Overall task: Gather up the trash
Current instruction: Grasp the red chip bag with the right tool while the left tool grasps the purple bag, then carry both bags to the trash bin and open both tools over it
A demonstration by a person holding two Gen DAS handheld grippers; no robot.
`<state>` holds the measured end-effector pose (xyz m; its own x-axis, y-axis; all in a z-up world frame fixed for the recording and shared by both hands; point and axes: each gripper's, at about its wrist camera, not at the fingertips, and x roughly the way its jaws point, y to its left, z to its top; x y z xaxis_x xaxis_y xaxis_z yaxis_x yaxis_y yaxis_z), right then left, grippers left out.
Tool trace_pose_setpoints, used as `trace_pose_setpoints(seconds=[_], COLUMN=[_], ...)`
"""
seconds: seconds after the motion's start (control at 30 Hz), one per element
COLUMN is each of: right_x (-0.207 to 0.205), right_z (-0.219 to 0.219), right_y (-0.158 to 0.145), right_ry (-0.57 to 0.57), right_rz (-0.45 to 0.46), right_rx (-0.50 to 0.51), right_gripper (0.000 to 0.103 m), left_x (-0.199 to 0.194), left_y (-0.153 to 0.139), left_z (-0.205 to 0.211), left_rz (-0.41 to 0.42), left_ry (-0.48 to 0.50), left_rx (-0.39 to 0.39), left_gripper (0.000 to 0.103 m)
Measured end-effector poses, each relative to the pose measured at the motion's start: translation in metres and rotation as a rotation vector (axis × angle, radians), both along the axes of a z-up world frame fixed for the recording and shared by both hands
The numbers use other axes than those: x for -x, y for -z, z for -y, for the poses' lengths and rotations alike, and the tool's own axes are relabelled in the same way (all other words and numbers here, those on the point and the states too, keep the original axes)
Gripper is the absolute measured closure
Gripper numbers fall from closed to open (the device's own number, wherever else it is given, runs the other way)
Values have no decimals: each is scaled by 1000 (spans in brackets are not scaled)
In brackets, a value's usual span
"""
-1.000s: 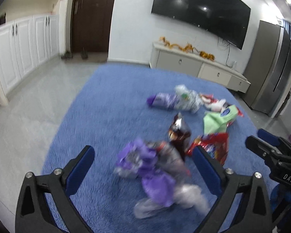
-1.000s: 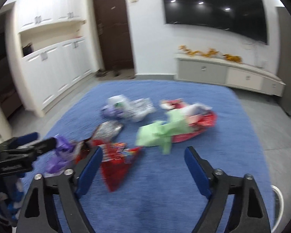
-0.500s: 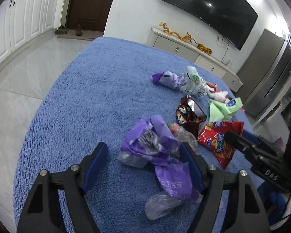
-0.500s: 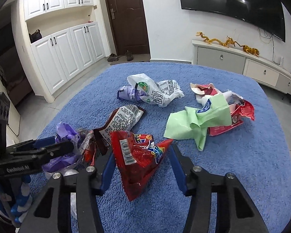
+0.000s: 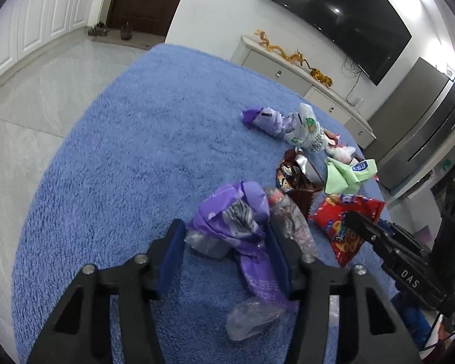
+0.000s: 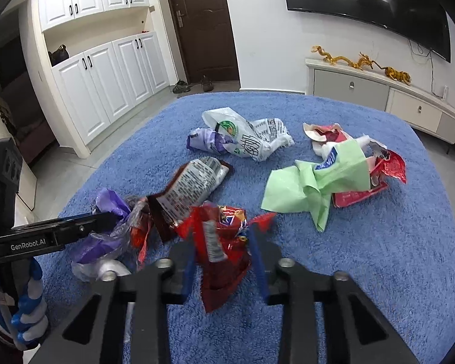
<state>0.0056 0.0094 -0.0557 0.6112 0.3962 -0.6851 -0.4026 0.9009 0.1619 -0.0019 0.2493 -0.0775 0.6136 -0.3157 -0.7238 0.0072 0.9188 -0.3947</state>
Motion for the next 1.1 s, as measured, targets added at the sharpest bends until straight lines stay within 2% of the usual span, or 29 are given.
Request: trace_pose_setpoints(seconds=[0.13,0.37,0.63,0.87,1.1], right_x=[3,15,32,52,82], right_z=[7,18,56,134,253], right_y=[-3,-18,-40,-60,-63], right_ry=[4,22,98,252,508], right_rz=[-5,37,87,161,210], right_rx=[-22,-48,-100,-156,-196], right_gripper=[88,89,89,89,89], left_x=[4,20,39,31,12], left_y=[-8,-31,-67,-108,-128], left_z=[3,8,25,104,248], left_rz=[24,86,170,241,249], left_ry=[4,-5,-15,130,408], left_rx=[-4,-24,-51,-17,39], left_gripper=[63,64,64,64,64])
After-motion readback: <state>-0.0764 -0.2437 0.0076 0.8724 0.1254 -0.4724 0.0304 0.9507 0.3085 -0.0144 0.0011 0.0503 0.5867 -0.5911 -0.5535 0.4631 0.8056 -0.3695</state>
